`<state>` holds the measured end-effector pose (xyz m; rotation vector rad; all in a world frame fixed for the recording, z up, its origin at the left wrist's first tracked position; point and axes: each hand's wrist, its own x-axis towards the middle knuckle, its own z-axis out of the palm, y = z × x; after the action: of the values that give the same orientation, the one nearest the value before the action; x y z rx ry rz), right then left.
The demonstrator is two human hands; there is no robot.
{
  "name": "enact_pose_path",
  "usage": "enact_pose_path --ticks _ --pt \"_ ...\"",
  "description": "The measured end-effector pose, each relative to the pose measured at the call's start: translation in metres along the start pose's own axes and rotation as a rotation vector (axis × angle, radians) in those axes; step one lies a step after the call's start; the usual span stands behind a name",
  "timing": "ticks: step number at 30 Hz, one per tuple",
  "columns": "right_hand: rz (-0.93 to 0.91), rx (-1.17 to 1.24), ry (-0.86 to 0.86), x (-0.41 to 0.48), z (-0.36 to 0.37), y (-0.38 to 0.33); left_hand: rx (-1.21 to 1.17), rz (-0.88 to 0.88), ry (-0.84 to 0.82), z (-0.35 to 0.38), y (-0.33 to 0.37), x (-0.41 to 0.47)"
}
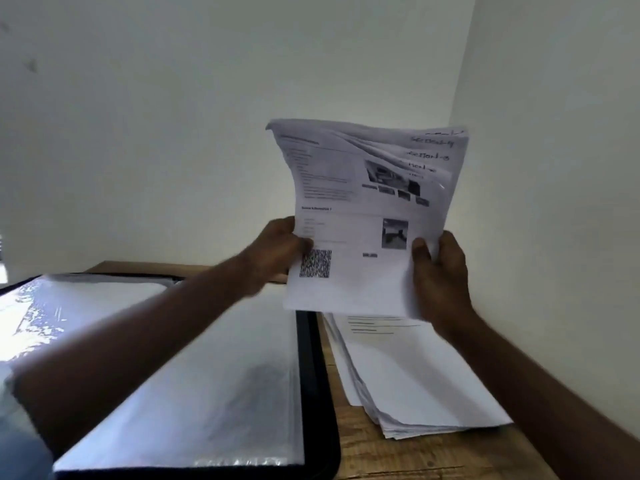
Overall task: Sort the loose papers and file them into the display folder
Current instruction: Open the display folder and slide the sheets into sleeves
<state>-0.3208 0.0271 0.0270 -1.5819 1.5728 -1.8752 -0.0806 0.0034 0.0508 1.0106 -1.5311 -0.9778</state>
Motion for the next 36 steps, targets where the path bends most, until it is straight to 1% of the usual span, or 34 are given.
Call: enact_pose_path --ticks 2,3,4,6,7,11,13,14,15,16,18,19,21,24,26,27,29,30,32,34,36 --pt "0.155 0.037 -0.108 0.017 0.019 -0.010 0.110 -0.127 -0.085 -0.032 0.009 0.009" --pt "0.238 0.061 -0.172 0.023 0.033 -0.017 0.146 -0.195 -0.101 -0.050 0.008 0.012" --pt "0.306 0.075 -0.226 0.028 0.046 -0.022 0.160 -0.247 -0.109 -0.065 0.007 0.014" --pt "0.371 0.113 -0.302 0.037 0.079 -0.028 0.151 -0.300 -0.090 -0.094 -0.001 0.017" --pt "0.384 0.172 -0.331 0.039 0.093 -0.031 0.128 -0.298 -0.057 -0.105 -0.006 0.019" --pt "0.504 0.623 -0.362 0.026 0.143 -0.045 0.005 -0.198 0.206 -0.160 -0.040 0.027" --pt "0.566 0.700 -0.383 0.016 0.167 -0.046 -0.064 -0.143 0.361 -0.182 -0.062 0.028" --pt "0.543 0.619 -0.428 0.007 0.179 -0.046 -0.075 -0.117 0.451 -0.189 -0.071 0.026" --pt "0.471 0.487 -0.500 -0.005 0.191 -0.045 -0.073 -0.092 0.541 -0.197 -0.083 0.024" --pt "0.353 0.287 -0.571 -0.014 0.203 -0.040 -0.063 -0.070 0.626 -0.202 -0.094 0.021" --pt "-0.022 -0.123 -0.685 -0.028 0.221 -0.027 -0.052 -0.063 0.760 -0.212 -0.114 0.017" --pt "-0.180 -0.243 -0.722 -0.033 0.229 -0.021 -0.072 -0.058 0.791 -0.214 -0.120 0.016" --pt "-0.332 -0.321 -0.797 -0.043 0.243 -0.012 -0.090 -0.040 0.818 -0.216 -0.127 0.015" --pt "-0.556 -0.497 -0.809 -0.050 0.256 -0.002 -0.024 -0.034 0.853 -0.208 -0.125 0.007" --pt "-0.707 -0.538 -0.815 -0.055 0.255 0.002 -0.005 -0.044 0.869 -0.207 -0.126 -0.002" --pt "-0.754 -0.513 -0.816 -0.057 0.254 0.004 0.003 -0.044 0.880 -0.209 -0.127 -0.006" --pt "-0.737 -0.403 -0.818 -0.062 0.246 0.004 -0.006 -0.046 0.912 -0.208 -0.125 -0.019" --pt "-0.704 -0.340 -0.829 -0.066 0.239 0.003 -0.027 -0.044 0.933 -0.207 -0.123 -0.027" --pt "-0.700 -0.250 -0.827 -0.077 0.227 -0.005 -0.101 -0.033 0.963 -0.203 -0.121 -0.042" --pt "-0.759 -0.249 -0.784 -0.090 0.212 -0.011 -0.158 -0.026 0.975 -0.198 -0.117 -0.058" --pt "-0.829 -0.370 -0.717 -0.101 0.200 -0.020 -0.209 -0.031 0.974 -0.195 -0.108 -0.069"
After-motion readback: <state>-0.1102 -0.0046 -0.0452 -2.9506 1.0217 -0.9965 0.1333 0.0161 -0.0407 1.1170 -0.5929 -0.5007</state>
